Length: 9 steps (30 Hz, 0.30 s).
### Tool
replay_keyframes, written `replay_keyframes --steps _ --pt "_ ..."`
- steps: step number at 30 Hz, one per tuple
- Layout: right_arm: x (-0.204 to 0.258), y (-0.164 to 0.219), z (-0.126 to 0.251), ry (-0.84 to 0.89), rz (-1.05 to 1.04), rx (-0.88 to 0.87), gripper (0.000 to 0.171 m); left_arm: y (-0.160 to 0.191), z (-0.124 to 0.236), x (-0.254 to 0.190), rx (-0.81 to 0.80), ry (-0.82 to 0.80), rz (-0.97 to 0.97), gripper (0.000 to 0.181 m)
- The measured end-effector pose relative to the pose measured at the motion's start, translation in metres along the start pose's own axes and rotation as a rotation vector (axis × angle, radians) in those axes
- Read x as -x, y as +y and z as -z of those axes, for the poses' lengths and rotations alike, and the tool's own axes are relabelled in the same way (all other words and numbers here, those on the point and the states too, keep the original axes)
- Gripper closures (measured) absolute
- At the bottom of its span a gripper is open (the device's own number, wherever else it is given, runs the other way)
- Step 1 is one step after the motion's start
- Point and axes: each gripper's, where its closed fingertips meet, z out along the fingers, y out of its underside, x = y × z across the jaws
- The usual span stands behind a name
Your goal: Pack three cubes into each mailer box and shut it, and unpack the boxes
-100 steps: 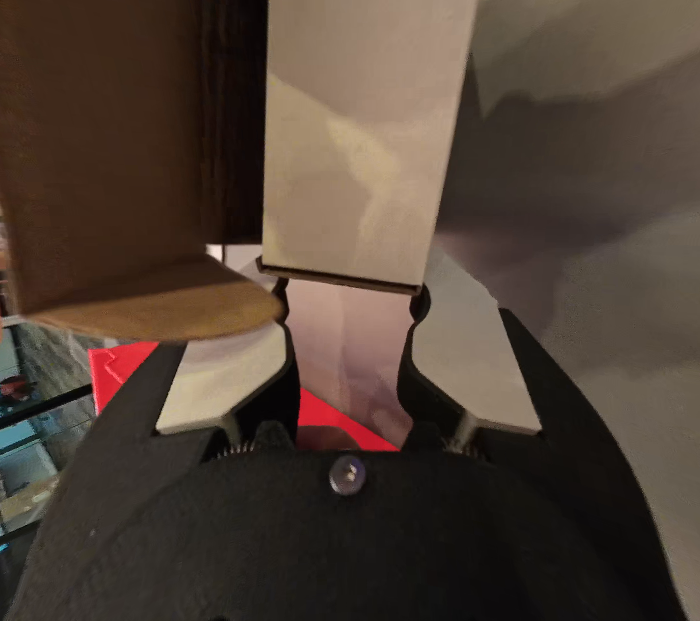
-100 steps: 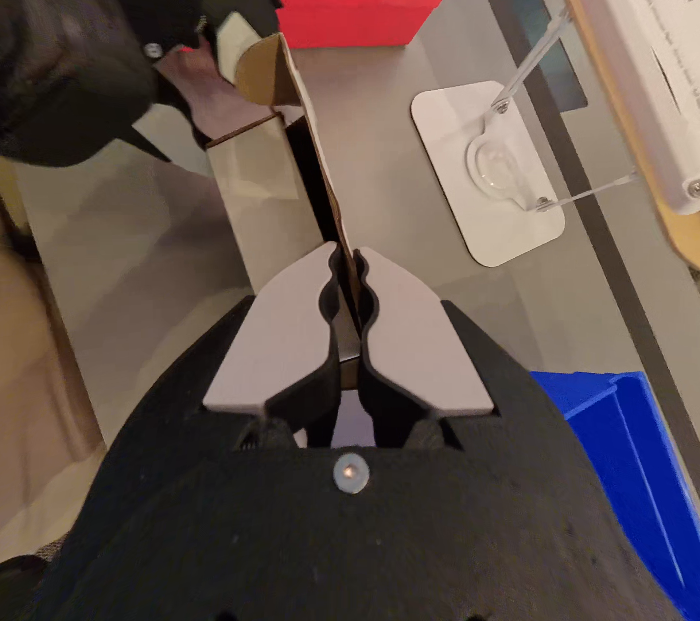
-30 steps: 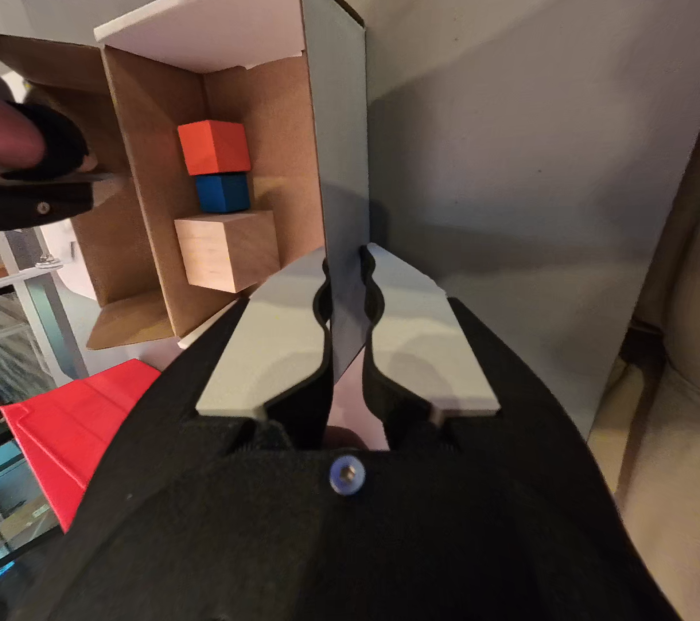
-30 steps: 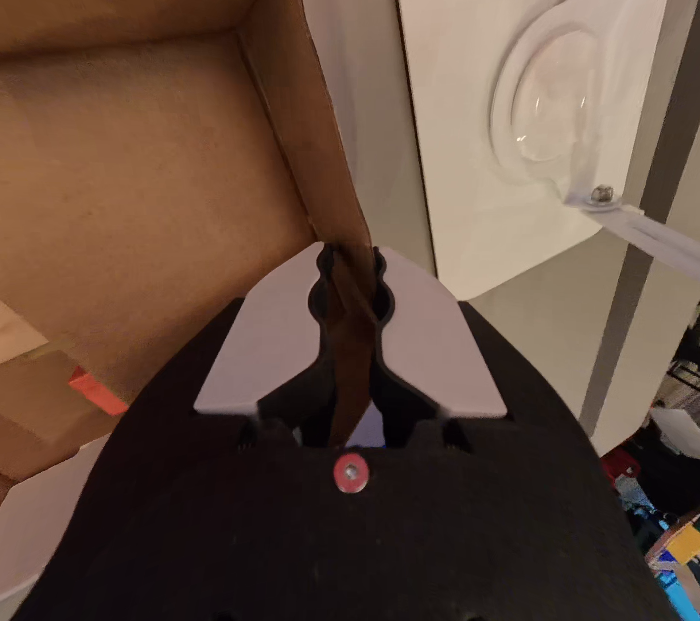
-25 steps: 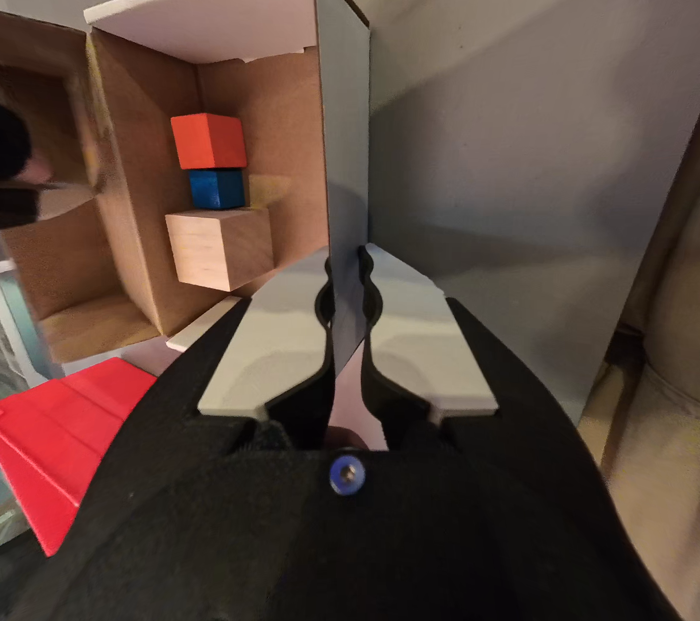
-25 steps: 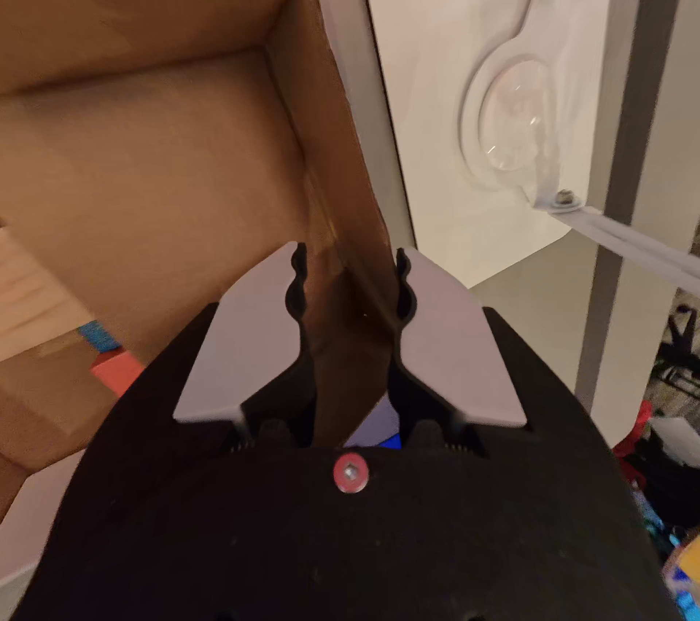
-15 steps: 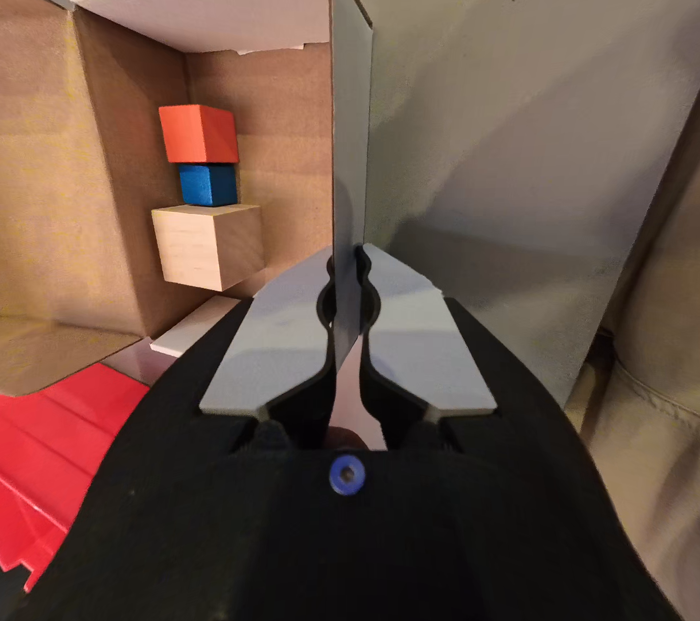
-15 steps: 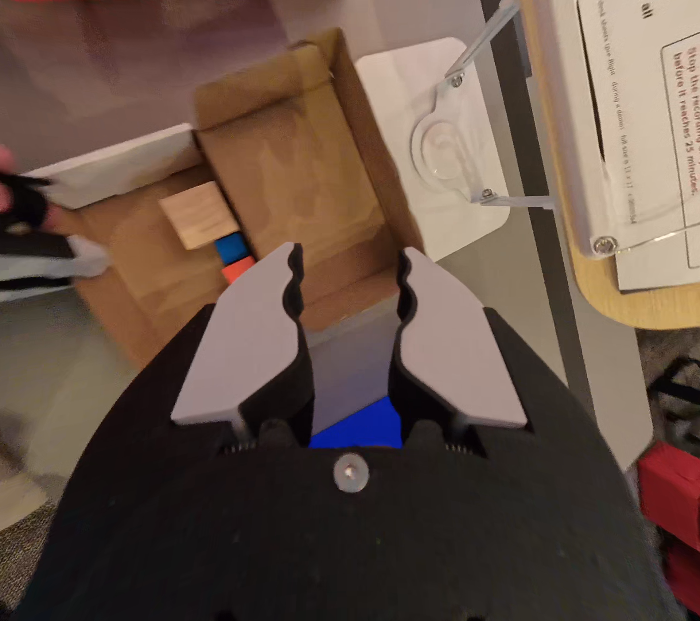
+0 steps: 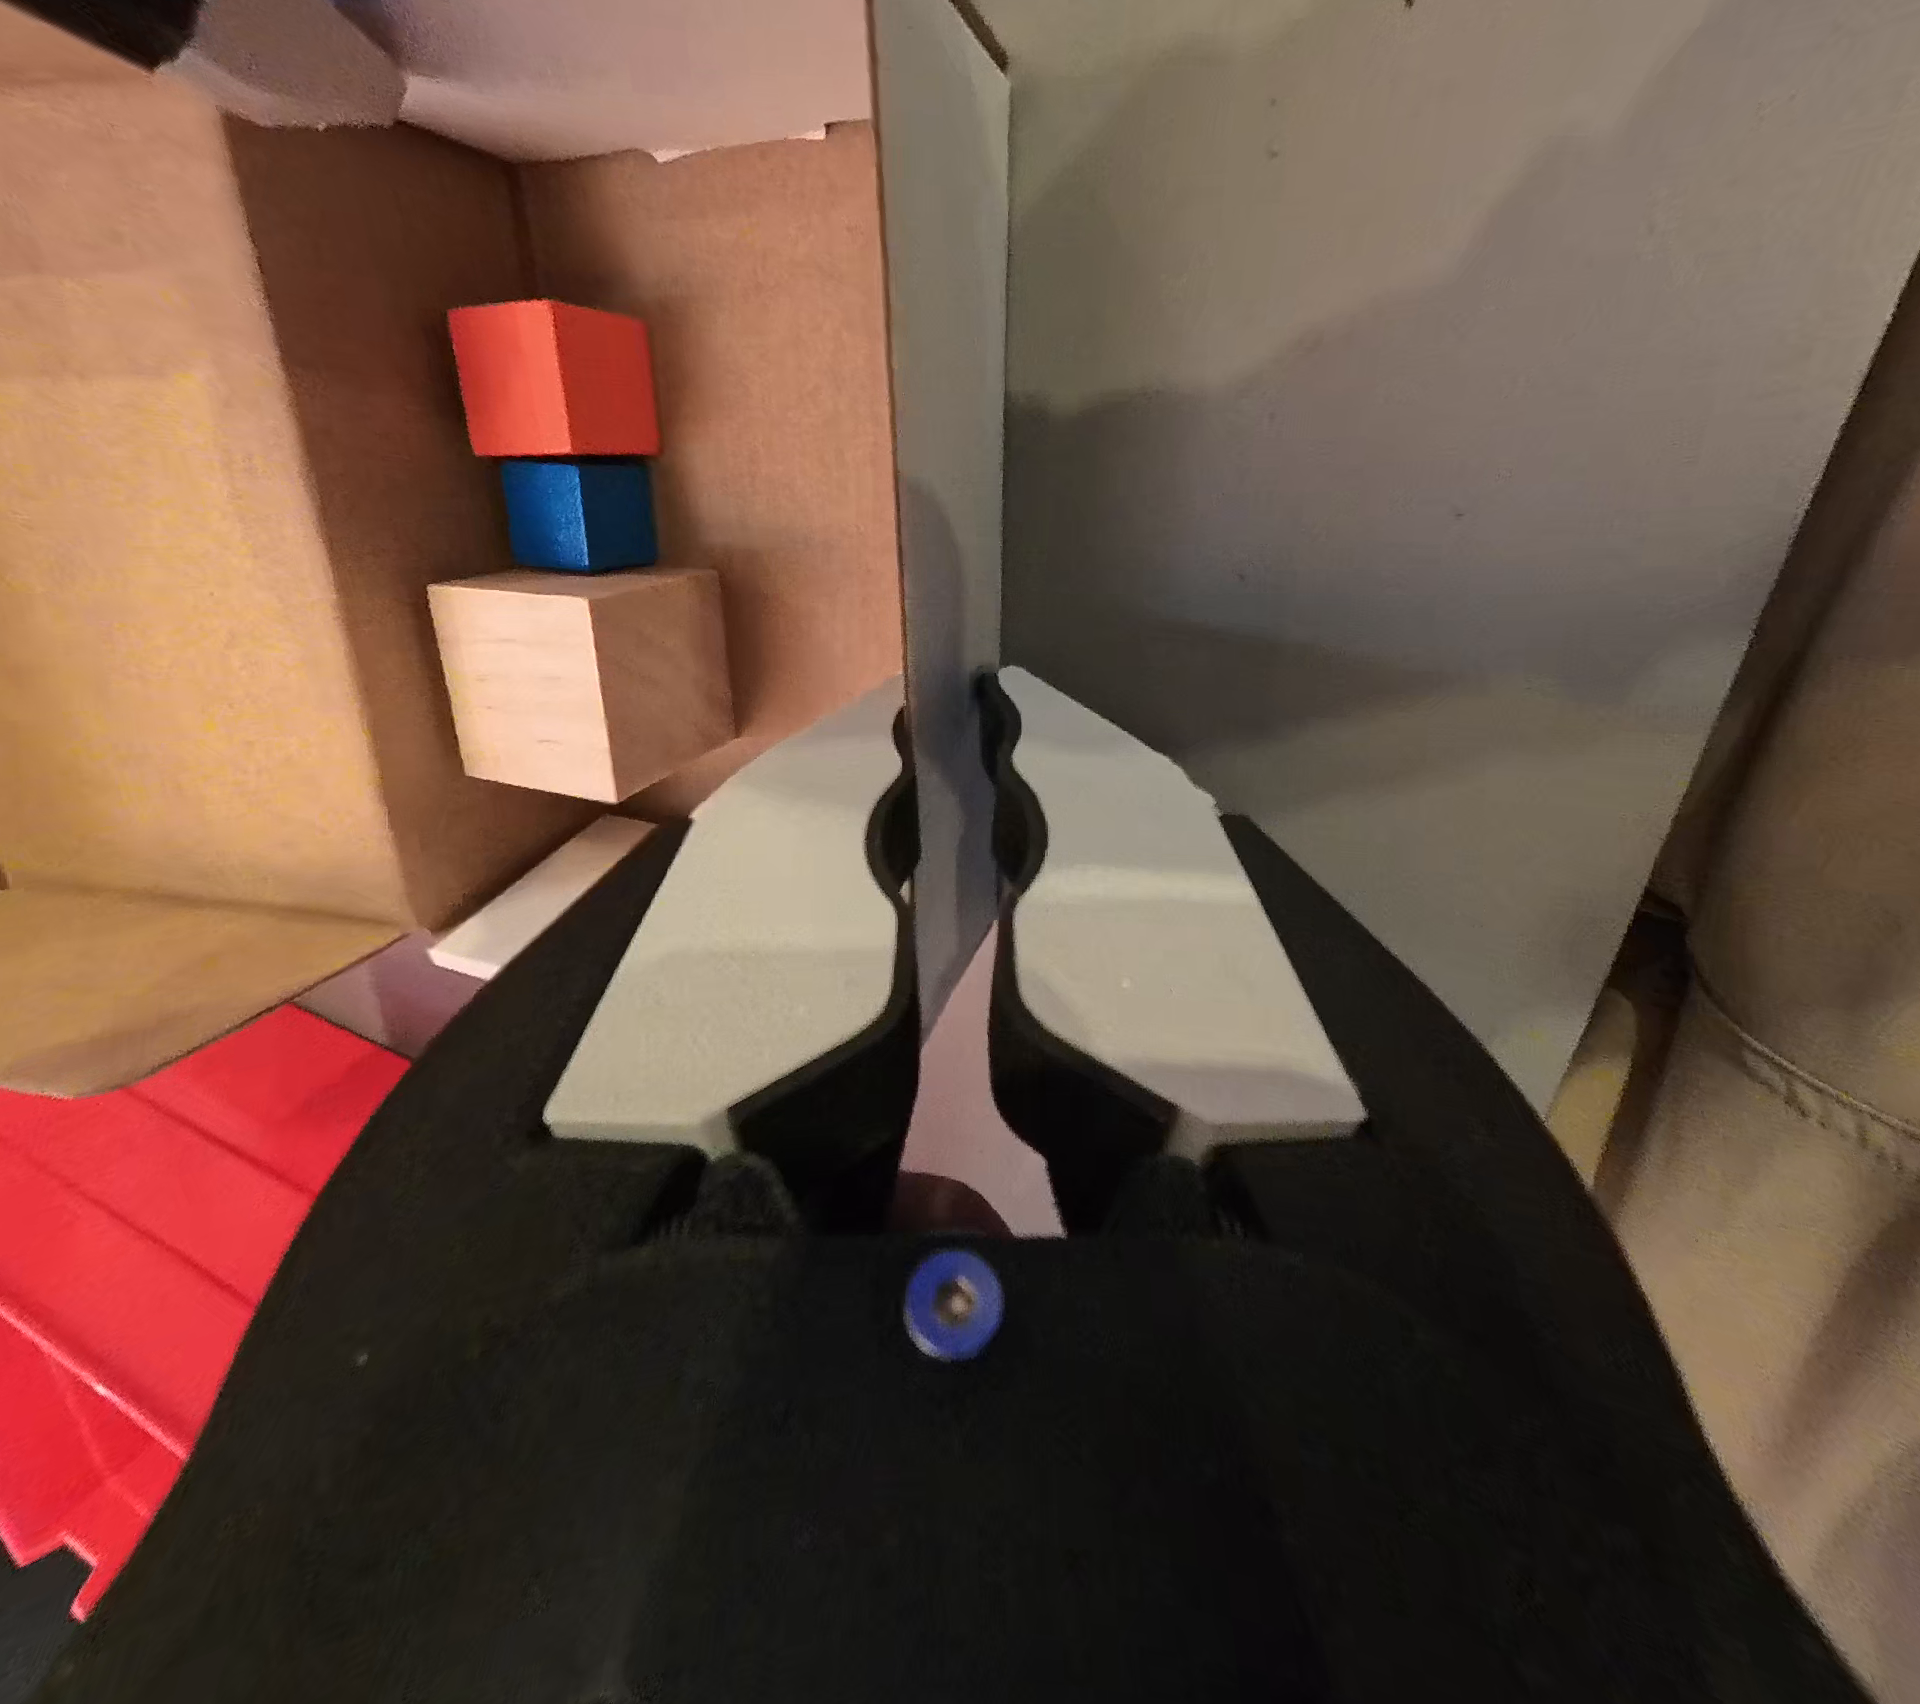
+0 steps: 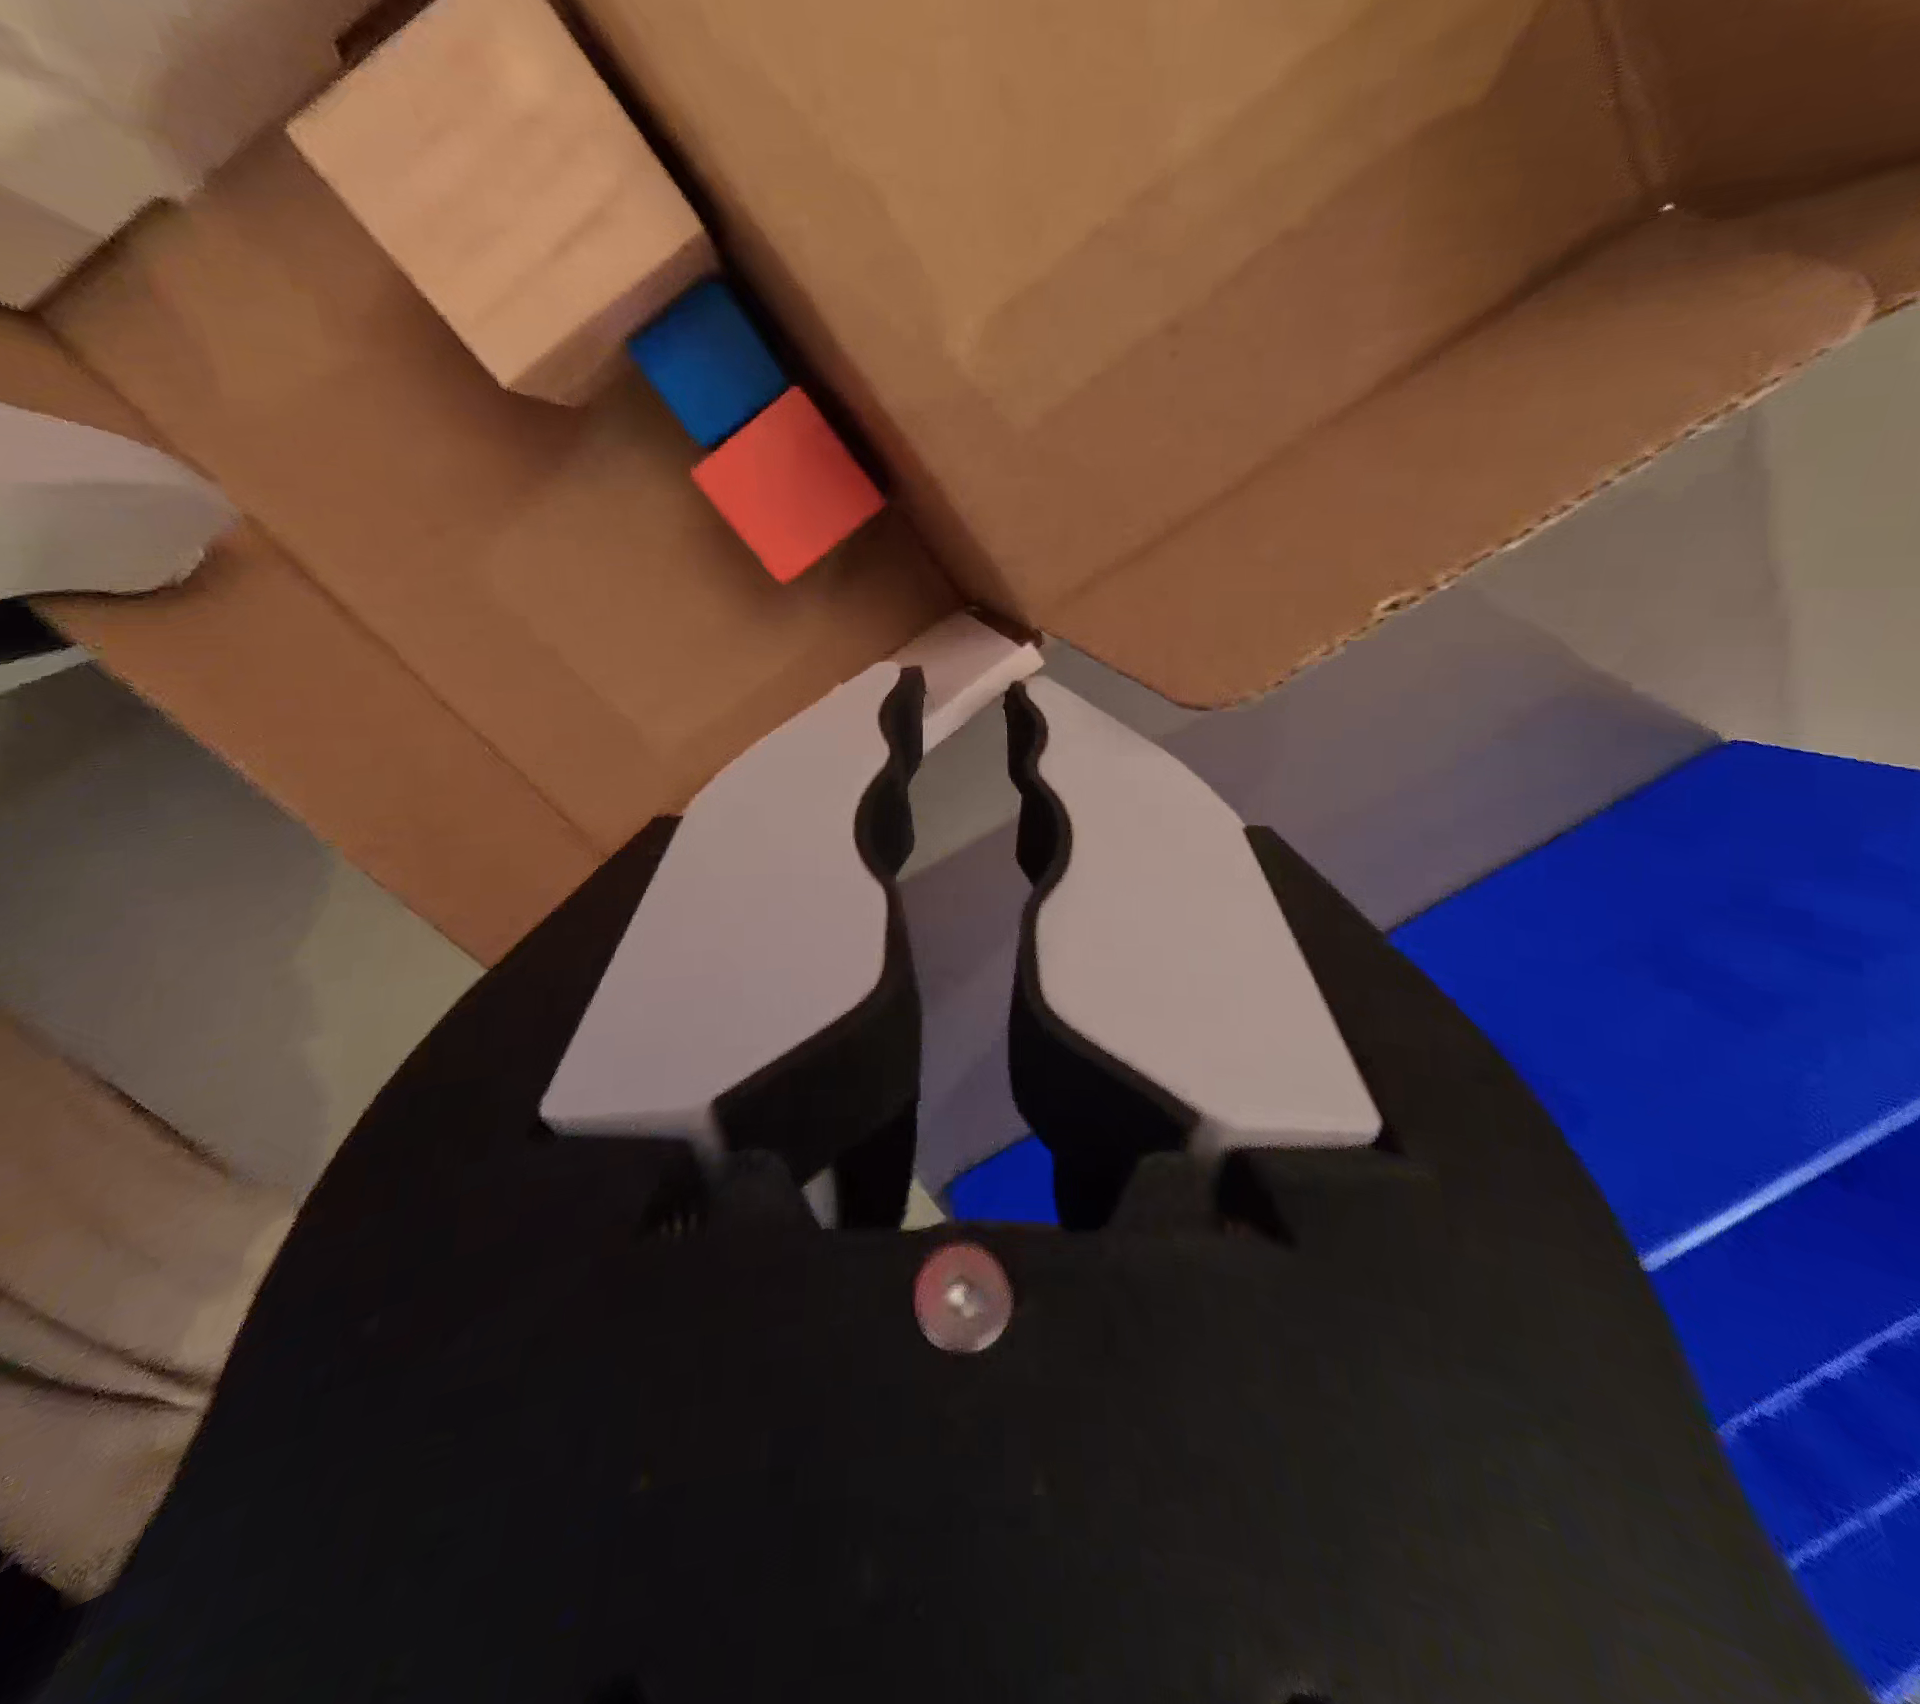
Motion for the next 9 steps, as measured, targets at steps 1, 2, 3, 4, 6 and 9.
replay_keyframes --steps 1,2,3,4,6,9 --pt "-0.0003 -0.0012 -0.0004 -0.004 -0.011 -0.002 0.157 -0.0002 -0.0001 -0.0001 -0.002 0.001 0.001 0.173" --pt "-0.0009 -0.0023 -0.0007 0.002 -0.013 -0.004 0.158 -0.0005 -0.0002 0.0000 -0.004 -0.001 -0.001 0.173" --pt "-0.0018 -0.0042 -0.0015 0.017 -0.013 -0.012 0.159 -0.0006 -0.0001 0.0001 -0.005 -0.003 -0.005 0.172" --pt "-0.0026 -0.0058 -0.0023 0.035 -0.012 -0.019 0.159 -0.0006 0.0001 -0.0001 -0.007 0.000 -0.006 0.171" --pt "-0.0025 -0.0076 -0.0028 0.053 -0.008 -0.026 0.160 0.0017 0.0002 0.0003 -0.005 0.006 0.001 0.163" --pt "-0.0018 -0.0090 -0.0031 0.065 -0.006 -0.038 0.161 0.0040 0.0079 0.0041 -0.028 0.019 0.027 0.139"
